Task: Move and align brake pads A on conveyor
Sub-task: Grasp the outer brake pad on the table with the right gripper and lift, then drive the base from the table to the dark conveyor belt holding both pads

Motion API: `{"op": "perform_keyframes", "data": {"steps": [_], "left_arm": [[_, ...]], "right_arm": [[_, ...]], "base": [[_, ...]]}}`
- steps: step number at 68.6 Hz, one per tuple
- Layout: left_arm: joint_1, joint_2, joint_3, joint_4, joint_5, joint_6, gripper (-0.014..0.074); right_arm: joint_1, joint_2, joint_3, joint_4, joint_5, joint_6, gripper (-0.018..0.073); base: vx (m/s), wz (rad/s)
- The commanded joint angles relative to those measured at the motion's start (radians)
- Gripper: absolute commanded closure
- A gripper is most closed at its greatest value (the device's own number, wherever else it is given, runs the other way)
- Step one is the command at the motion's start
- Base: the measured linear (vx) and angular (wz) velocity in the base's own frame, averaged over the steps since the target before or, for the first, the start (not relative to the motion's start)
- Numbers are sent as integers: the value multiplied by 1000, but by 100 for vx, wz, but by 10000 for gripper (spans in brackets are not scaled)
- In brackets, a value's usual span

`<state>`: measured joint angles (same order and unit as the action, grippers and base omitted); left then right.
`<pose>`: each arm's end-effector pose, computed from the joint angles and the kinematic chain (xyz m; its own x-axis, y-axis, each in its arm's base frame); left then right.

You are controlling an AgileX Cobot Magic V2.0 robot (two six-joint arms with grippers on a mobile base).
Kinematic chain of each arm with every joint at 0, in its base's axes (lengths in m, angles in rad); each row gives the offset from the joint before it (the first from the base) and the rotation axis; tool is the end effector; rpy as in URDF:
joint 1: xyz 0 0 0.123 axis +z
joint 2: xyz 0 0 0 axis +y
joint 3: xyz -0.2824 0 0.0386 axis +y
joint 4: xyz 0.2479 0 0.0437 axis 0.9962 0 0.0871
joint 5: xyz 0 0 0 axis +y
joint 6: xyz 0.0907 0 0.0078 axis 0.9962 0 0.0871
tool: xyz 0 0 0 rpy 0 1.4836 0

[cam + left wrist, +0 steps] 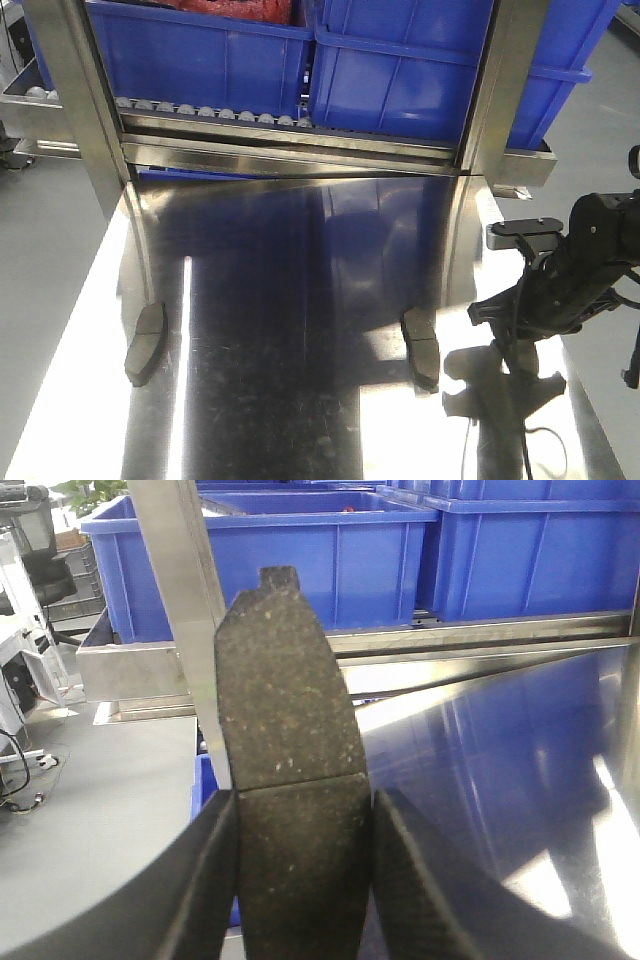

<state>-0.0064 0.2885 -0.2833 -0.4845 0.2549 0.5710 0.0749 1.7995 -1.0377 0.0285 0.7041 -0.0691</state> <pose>0.0777 -0.0112 0.2696 -0.1312 0.0999 -0.9863 0.1363 0.9873 0.0819 0.3274 0.0263 0.1604 -0.9740 -0.1206 -0.1918 -0.1246 0.9922 0.0090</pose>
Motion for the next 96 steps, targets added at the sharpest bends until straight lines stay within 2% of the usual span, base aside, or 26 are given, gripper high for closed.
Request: {"op": "perform_keyframes", "data": {"steps": [1, 16, 36, 53, 79, 96], "left_arm": [[-4, 6, -32, -20, -85, 0, 460], [-4, 6, -32, -20, -85, 0, 460], [-4, 6, -32, -20, -85, 0, 460], [-4, 6, -32, -20, -85, 0, 460], [-4, 6, -32, -20, -85, 0, 460], [-4, 6, -32, -20, -85, 0, 460]], "right_arm": [[-3, -46, -27, -20, -13, -10, 556], [-3, -147, -25, -28, -15, -11, 554], [-3, -437, -17, -28, -49, -17, 551], [-3, -806, 247, -21, -262, -26, 551], [-4, -1466, 578, -28, -289, -27, 551], [-4, -1559, 627, -28, -298, -26, 551]], "base": [[0, 0], [0, 0], [0, 0], [0, 0], [0, 0], [0, 0]]}}
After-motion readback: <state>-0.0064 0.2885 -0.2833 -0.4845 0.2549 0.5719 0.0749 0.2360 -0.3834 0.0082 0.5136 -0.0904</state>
